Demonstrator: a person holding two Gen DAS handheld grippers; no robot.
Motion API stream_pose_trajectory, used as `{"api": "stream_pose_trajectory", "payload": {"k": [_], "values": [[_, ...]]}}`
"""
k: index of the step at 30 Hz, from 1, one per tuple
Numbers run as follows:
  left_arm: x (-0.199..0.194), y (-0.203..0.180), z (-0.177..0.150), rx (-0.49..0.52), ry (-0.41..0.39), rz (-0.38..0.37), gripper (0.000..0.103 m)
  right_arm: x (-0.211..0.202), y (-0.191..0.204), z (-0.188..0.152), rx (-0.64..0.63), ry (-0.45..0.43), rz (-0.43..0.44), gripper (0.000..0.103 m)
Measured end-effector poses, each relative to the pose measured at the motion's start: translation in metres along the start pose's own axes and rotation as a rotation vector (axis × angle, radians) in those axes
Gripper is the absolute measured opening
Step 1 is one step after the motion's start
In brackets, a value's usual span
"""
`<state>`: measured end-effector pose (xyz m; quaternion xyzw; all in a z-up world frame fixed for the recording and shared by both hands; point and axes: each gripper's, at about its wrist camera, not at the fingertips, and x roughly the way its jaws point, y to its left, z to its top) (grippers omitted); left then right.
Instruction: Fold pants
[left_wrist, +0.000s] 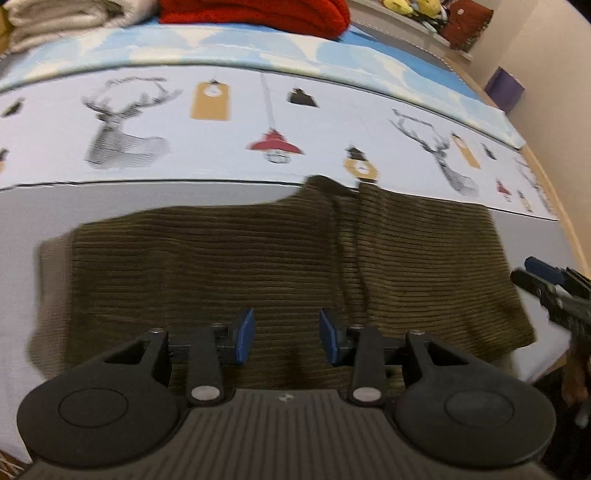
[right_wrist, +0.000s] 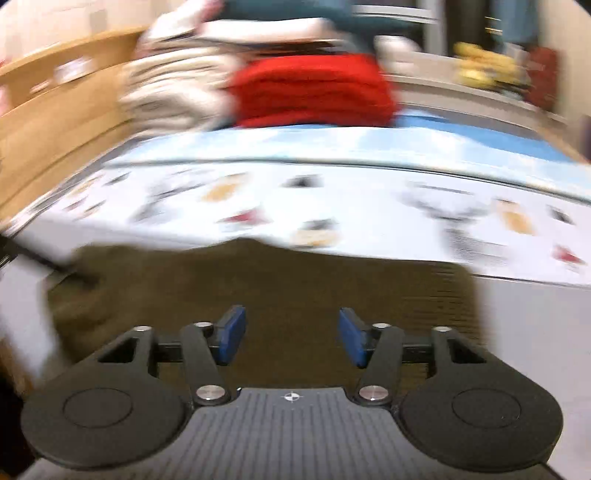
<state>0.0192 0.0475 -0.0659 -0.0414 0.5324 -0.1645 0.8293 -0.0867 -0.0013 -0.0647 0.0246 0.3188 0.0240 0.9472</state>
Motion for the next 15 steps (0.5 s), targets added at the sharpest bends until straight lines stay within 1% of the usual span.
{"api": "stream_pose_trajectory", "payload": {"k": [2, 3, 4, 5, 6, 7, 9, 11, 13, 15], "values": [[0.011, -0.01, 0.002, -0.01, 0.03, -0.05, 0.045, -0.001, -0.042, -0.005, 0.069, 0.021, -0.099, 0.069], [0.017, -0.016, 0.002, -0.013, 0.043, -0.067, 0.049, -0.002, -0.063, -0.011, 0.127, 0.042, -0.133, 0.069], [0.026, -0.023, 0.003, -0.015, 0.057, -0.077, 0.051, 0.0, -0.082, -0.018, 0.233, 0.069, -0.156, 0.071], [0.034, -0.029, 0.004, -0.021, 0.072, -0.081, 0.052, -0.001, -0.098, -0.023, 0.343, 0.091, -0.138, 0.07], [0.043, -0.034, 0.005, -0.032, 0.084, -0.085, 0.053, -0.003, -0.109, -0.029, 0.414, 0.091, -0.099, 0.069], [0.052, -0.039, 0.006, -0.048, 0.087, -0.092, 0.055, -0.004, -0.117, -0.036, 0.455, 0.085, -0.088, 0.069], [0.069, -0.043, 0.01, -0.094, 0.095, -0.097, 0.057, 0.0, -0.127, -0.05, 0.501, 0.109, -0.138, 0.069], [0.086, -0.046, 0.016, -0.142, 0.099, -0.083, 0.059, 0.007, -0.136, -0.061, 0.516, 0.148, -0.159, 0.069], [0.101, -0.049, 0.021, -0.169, 0.094, -0.067, 0.067, 0.008, -0.143, -0.069, 0.539, 0.174, -0.133, 0.069], [0.117, -0.052, 0.024, -0.174, 0.111, -0.038, 0.071, 0.01, -0.144, -0.072, 0.532, 0.207, -0.085, 0.069]]}}
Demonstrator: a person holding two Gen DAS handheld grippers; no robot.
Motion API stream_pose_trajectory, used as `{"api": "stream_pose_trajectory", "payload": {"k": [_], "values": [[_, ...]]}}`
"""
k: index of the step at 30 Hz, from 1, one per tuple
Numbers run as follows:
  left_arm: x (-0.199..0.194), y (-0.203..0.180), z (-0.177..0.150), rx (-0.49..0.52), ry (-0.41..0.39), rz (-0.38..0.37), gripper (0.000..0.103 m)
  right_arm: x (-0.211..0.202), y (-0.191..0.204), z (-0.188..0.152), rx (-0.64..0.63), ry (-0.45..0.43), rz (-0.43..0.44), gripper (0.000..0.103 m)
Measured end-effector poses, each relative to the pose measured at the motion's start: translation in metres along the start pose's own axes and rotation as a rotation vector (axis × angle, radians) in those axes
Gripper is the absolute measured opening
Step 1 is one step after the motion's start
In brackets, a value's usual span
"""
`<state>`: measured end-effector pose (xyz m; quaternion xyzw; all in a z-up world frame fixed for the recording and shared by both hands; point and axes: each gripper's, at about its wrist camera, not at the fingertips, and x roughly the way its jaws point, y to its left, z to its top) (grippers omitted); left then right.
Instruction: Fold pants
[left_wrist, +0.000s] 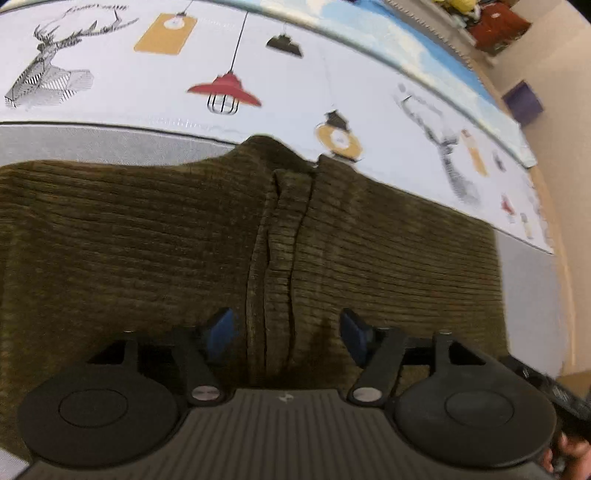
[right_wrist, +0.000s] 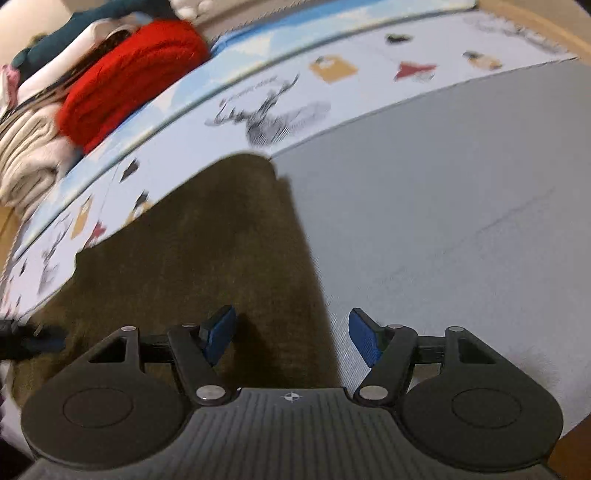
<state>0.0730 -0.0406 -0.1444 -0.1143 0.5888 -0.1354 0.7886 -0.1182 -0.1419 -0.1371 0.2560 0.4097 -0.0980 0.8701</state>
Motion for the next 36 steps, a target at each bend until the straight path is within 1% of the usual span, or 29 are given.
{"api": "stream_pose_trajectory", "payload": {"k": [2, 3, 4, 5, 6, 7, 8, 9, 10, 12, 13, 15, 16, 17, 18, 19, 20, 21, 22, 24, 25, 26, 27, 28, 29, 30, 33, 35, 36], "values": [[0.013, -0.004, 0.002, 0.005, 0.027, 0.036, 0.071, 0.007, 0.0, -0.004, -0.041, 0.031, 0.007, 0.07], [0.016, -0.009, 0.003, 0.022, 0.02, 0.047, 0.071, 0.009, 0.002, -0.006, -0.063, 0.043, 0.002, 0.071], [0.017, -0.011, 0.004, 0.042, 0.011, 0.047, 0.065, 0.011, 0.003, -0.007, -0.079, 0.049, -0.002, 0.072], [0.017, -0.015, 0.004, 0.068, 0.002, 0.039, 0.052, 0.011, 0.004, -0.006, -0.086, 0.052, -0.004, 0.073], [0.017, -0.018, 0.003, 0.1, -0.002, 0.042, 0.032, 0.011, 0.005, -0.006, -0.089, 0.054, -0.004, 0.073], [0.014, -0.024, 0.003, 0.148, -0.021, 0.065, 0.017, 0.01, 0.005, -0.004, -0.086, 0.058, -0.001, 0.073], [0.007, -0.028, 0.002, 0.182, -0.048, 0.077, 0.015, 0.012, 0.006, -0.001, -0.084, 0.061, 0.001, 0.073], [-0.003, -0.029, 0.002, 0.182, -0.084, 0.059, 0.012, 0.013, 0.007, 0.0, -0.084, 0.059, -0.002, 0.073], [-0.018, -0.026, 0.002, 0.157, -0.128, 0.016, 0.012, 0.013, 0.008, 0.001, -0.088, 0.053, -0.006, 0.073], [-0.035, -0.018, 0.002, 0.131, -0.178, 0.001, 0.011, 0.011, 0.012, 0.002, -0.109, 0.034, -0.017, 0.073], [-0.036, -0.011, 0.003, 0.117, -0.179, 0.027, 0.0, 0.011, 0.013, 0.001, -0.119, 0.029, -0.019, 0.073], [-0.028, -0.001, 0.005, 0.103, -0.152, 0.134, 0.0, 0.012, 0.015, 0.001, -0.128, 0.035, -0.017, 0.073], [-0.023, 0.006, 0.007, 0.08, -0.117, 0.163, 0.004, 0.013, 0.015, 0.001, -0.133, 0.039, -0.026, 0.073], [-0.022, 0.011, 0.008, 0.053, -0.103, 0.156, 0.004, 0.014, 0.016, 0.001, -0.137, 0.043, -0.036, 0.073], [-0.025, 0.014, 0.008, 0.035, -0.11, 0.127, 0.008, 0.015, 0.017, 0.001, -0.136, 0.047, -0.043, 0.073], [-0.032, 0.014, 0.006, 0.037, -0.131, 0.086, 0.015, 0.015, 0.017, 0.001, -0.133, 0.049, -0.046, 0.073], [-0.039, 0.011, 0.004, 0.061, -0.152, 0.047, 0.018, 0.015, 0.018, 0.001, -0.133, 0.05, -0.049, 0.073], [-0.043, 0.007, 0.001, 0.095, -0.16, 0.011, 0.022, 0.015, 0.019, 0.0, -0.135, 0.048, -0.054, 0.073], [-0.043, 0.002, -0.002, 0.127, -0.149, -0.019, 0.022, 0.014, 0.02, 0.0, -0.142, 0.046, -0.059, 0.073], [-0.037, -0.008, -0.013, 0.203, -0.085, -0.07, 0.022, 0.014, 0.022, -0.002, -0.164, 0.041, -0.077, 0.072], [-0.032, -0.015, -0.019, 0.256, -0.041, -0.075, 0.024, 0.014, 0.023, -0.003, -0.173, 0.039, -0.087, 0.072], [-0.025, -0.023, -0.027, 0.324, 0.006, -0.056, 0.025, 0.013, 0.024, -0.004, -0.178, 0.037, -0.093, 0.072], [-0.013, -0.031, -0.038, 0.416, 0.072, -0.001, 0.025, 0.012, 0.025, -0.005, -0.18, 0.034, -0.097, 0.072], [-0.003, -0.036, -0.051, 0.494, 0.122, 0.065, 0.033, 0.011, 0.025, -0.005, -0.182, 0.03, -0.101, 0.072], [-0.001, -0.039, -0.059, 0.549, 0.113, 0.102, 0.039, 0.01, 0.025, -0.005, -0.183, 0.026, -0.105, 0.072], [-0.005, -0.043, -0.062, 0.579, 0.078, 0.127, 0.044, 0.008, 0.026, -0.005, -0.182, 0.017, -0.108, 0.072], [-0.024, -0.039, -0.06, 0.535, -0.011, 0.117, 0.046, -0.002, 0.03, -0.006, -0.19, -0.051, -0.141, 0.069], [-0.041, -0.035, -0.061, 0.517, -0.097, 0.116, 0.054, -0.014, 0.035, -0.006, -0.199, -0.125, -0.142, 0.066], [-0.048, -0.034, -0.063, 0.511, -0.133, 0.113, 0.065, -0.022, 0.038, -0.006, -0.202, -0.171, -0.137, 0.065]]}}
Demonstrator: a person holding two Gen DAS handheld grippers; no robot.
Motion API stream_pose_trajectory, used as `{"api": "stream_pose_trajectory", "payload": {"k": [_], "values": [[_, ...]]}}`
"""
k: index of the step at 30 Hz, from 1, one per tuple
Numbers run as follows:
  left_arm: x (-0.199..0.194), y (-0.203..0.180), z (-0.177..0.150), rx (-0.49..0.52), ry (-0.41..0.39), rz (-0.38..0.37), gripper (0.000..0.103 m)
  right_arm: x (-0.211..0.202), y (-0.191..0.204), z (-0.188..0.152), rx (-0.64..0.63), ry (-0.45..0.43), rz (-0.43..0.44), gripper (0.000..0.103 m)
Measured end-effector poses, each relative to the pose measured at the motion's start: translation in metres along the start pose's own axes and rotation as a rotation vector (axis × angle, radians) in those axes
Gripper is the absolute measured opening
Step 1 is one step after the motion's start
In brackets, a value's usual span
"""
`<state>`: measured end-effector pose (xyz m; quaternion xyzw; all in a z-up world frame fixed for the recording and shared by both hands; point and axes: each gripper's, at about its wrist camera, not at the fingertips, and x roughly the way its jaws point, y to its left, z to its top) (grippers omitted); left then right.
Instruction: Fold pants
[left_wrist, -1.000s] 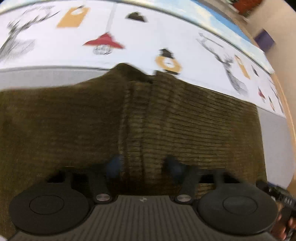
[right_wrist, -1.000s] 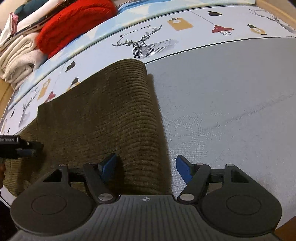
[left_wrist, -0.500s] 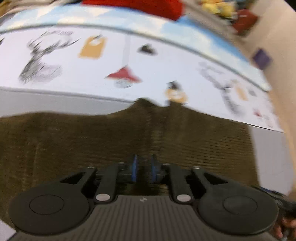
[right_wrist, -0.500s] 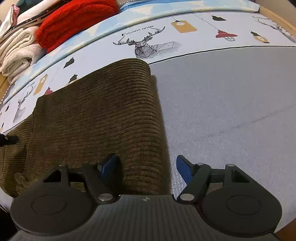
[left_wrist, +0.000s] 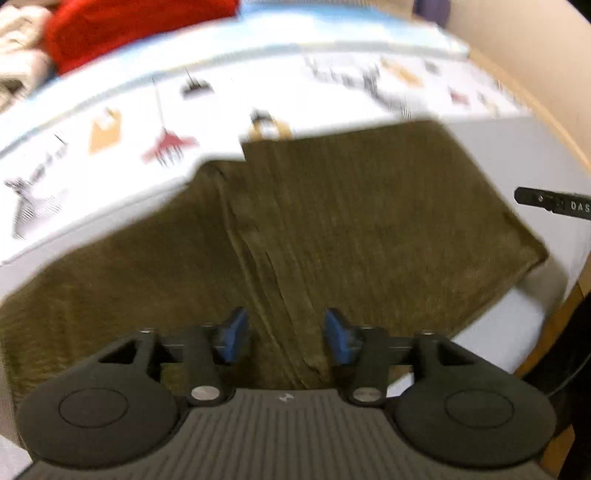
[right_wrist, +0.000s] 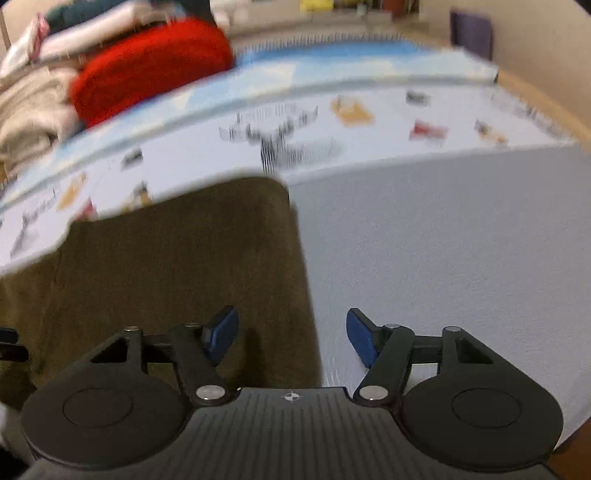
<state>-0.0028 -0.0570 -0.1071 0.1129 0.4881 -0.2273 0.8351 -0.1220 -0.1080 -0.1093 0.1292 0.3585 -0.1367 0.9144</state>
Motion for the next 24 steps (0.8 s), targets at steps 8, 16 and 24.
{"api": "stream_pose_trajectory", "payload": {"k": [8, 16, 24], "values": [[-0.055, -0.021, -0.03, -0.004, -0.205, 0.073, 0.078, -0.054, 0.033, -0.002, -0.08, -0.301, 0.049, 0.066], [-0.094, -0.009, -0.068, -0.14, -0.26, 0.131, 0.079, -0.071, 0.084, -0.013, -0.164, -0.287, 0.137, 0.066], [-0.093, 0.076, -0.105, -0.474, -0.256, 0.149, 0.079, -0.053, 0.124, -0.009, -0.21, -0.199, 0.159, 0.066]]}}
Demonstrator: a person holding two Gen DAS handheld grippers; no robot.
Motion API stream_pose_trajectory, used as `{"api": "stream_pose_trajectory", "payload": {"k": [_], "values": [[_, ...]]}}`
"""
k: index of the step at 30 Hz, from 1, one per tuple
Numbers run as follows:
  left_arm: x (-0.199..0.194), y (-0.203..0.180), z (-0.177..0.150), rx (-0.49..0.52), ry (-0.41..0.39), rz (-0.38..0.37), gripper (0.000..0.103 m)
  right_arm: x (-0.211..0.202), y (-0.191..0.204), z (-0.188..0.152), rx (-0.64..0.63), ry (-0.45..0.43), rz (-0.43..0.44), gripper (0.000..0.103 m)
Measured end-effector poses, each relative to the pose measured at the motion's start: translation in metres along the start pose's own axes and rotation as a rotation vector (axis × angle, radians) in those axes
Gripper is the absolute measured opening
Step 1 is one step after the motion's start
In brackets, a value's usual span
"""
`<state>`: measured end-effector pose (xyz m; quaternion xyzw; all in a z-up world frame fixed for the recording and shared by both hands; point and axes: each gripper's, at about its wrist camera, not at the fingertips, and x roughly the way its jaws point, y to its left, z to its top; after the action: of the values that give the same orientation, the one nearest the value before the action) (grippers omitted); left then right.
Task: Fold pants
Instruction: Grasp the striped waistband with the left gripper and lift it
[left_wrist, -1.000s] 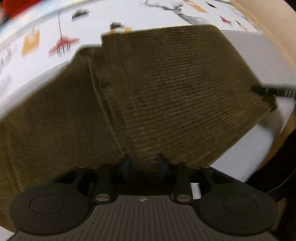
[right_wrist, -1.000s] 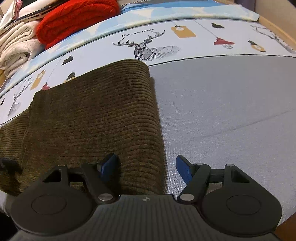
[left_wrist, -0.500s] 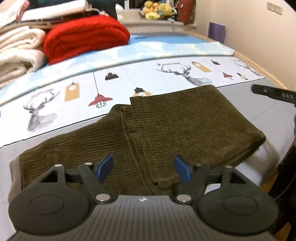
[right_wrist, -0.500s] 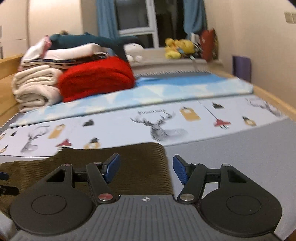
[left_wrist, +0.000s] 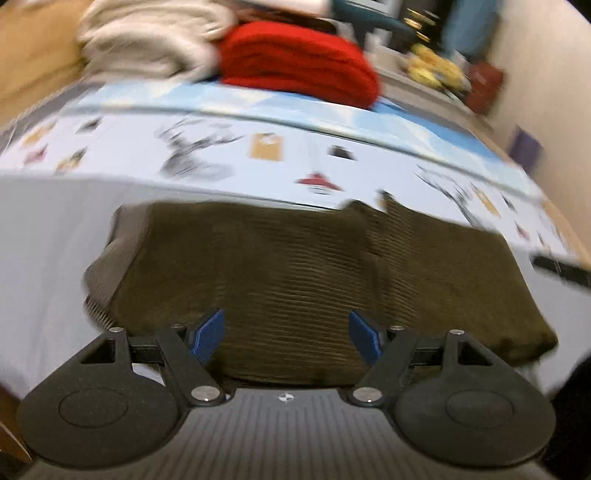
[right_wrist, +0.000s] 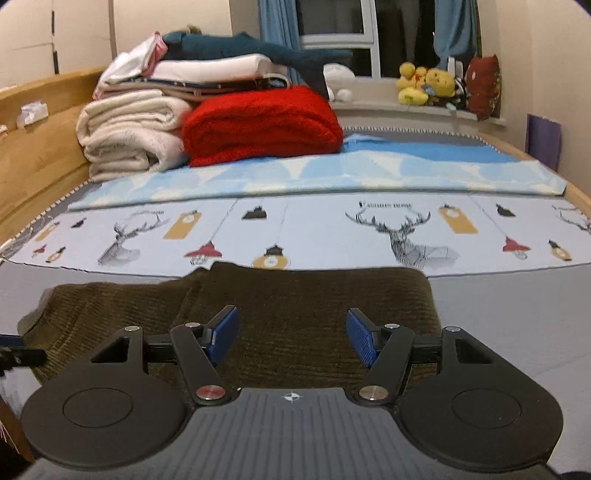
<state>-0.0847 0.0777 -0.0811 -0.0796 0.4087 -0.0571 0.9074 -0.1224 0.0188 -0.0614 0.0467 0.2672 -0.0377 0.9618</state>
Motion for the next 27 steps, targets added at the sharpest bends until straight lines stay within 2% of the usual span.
{"api": "stream_pose_trajectory", "payload": {"k": [3, 8, 11, 13, 15, 18, 19, 20, 23, 24, 25, 27], "values": [[0.013, 0.045, 0.005, -0.197, 0.052, 0.072, 0.079, 0.014, 0.003, -0.003, 0.005, 0.029, -0.006, 0.066], [0.028, 0.109, 0.007, -0.495, 0.083, 0.135, 0.079, 0.036, 0.005, -0.013, 0.008, 0.085, 0.002, 0.066], [0.042, 0.136, 0.005, -0.634, 0.124, 0.143, 0.079, 0.045, 0.005, -0.018, -0.001, 0.124, 0.021, 0.066], [0.05, 0.144, 0.001, -0.682, 0.149, 0.135, 0.081, 0.052, 0.005, -0.023, -0.01, 0.161, 0.022, 0.066], [0.055, 0.142, 0.003, -0.669, 0.135, 0.133, 0.086, 0.06, 0.002, -0.028, -0.012, 0.212, 0.021, 0.066], [0.062, 0.134, 0.007, -0.626, 0.121, 0.153, 0.085, 0.074, -0.004, -0.037, -0.019, 0.313, 0.014, 0.066], [0.062, 0.13, 0.006, -0.599, 0.116, 0.162, 0.071, 0.079, -0.006, -0.041, -0.032, 0.352, 0.0, 0.066], [0.063, 0.125, 0.007, -0.574, 0.116, 0.171, 0.065, 0.082, -0.006, -0.045, -0.051, 0.382, -0.011, 0.066], [0.056, 0.117, 0.008, -0.53, 0.084, 0.2, 0.037, 0.079, -0.005, -0.047, -0.084, 0.376, 0.002, 0.066], [0.049, 0.11, 0.012, -0.487, 0.057, 0.215, 0.027, 0.077, -0.006, -0.046, -0.082, 0.372, 0.008, 0.065], [0.043, 0.1, 0.016, -0.433, 0.03, 0.227, 0.02, 0.075, -0.008, -0.045, -0.076, 0.368, 0.013, 0.065], [0.027, 0.064, 0.029, -0.242, -0.055, 0.262, 0.017, 0.068, -0.014, -0.041, -0.054, 0.346, 0.017, 0.065]]}}
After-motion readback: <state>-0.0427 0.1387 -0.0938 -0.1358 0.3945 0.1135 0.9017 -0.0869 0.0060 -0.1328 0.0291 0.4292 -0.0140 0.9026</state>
